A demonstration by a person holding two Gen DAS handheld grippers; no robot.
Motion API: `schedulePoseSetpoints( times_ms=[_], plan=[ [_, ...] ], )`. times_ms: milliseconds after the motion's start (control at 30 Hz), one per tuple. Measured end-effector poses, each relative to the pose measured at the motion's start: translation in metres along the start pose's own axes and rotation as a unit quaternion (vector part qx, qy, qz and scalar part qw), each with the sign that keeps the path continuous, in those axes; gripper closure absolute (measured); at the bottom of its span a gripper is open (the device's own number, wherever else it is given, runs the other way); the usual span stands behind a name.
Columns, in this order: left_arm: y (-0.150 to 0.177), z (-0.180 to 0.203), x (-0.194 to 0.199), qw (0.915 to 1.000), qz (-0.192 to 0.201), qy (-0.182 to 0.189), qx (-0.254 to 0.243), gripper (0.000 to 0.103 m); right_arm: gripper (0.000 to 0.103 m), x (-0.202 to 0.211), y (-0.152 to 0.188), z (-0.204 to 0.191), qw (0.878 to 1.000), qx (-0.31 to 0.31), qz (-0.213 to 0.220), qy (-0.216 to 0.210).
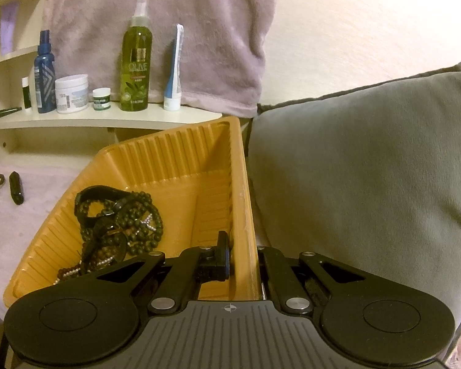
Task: Organize jewelry
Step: 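Move the left tool back to the towel and grasp the brown bead bracelet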
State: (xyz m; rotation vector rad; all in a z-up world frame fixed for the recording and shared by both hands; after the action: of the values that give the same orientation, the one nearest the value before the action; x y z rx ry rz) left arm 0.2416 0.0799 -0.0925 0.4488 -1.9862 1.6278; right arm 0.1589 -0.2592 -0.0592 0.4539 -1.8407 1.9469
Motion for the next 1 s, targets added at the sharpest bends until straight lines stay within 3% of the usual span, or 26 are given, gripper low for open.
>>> schedulePoseSetpoints(
  times_ms=[233, 533, 1000],
  plan=[
    [0.012, -0.009, -0.019, 0.9986, -0.013, -0.01, -0.051, 0.08, 0.1, -0.001, 0.0, 0.0, 1.0, 0.003, -0.001, 0.001],
    [0.014, -0.006, -0.035, 0.9929, -0.032, 0.013, -0.114, 0.08, 0.099, -0.001, 0.0, 0.0, 1.0, 0.004, -0.002, 0.001],
    [0.013, -0.008, -0.038, 0.9905, -0.048, 0.018, -0.128, 0.097, 0.099, -0.001, 0.0, -0.001, 1.0, 0.003, -0.002, 0.001]
  ],
)
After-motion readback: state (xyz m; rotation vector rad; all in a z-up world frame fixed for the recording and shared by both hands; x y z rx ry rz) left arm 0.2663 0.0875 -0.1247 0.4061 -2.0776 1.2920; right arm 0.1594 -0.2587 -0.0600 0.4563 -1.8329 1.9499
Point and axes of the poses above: each gripper's, at about its wrist camera, not at the fingertips, and x roughly against the way its jaws point, z to its right, y to its underside, the point moved 6 cm from there along -x, roughly the way its jaws point, and after that the axes turned 4 degrees about z, right-handed, at the moved point
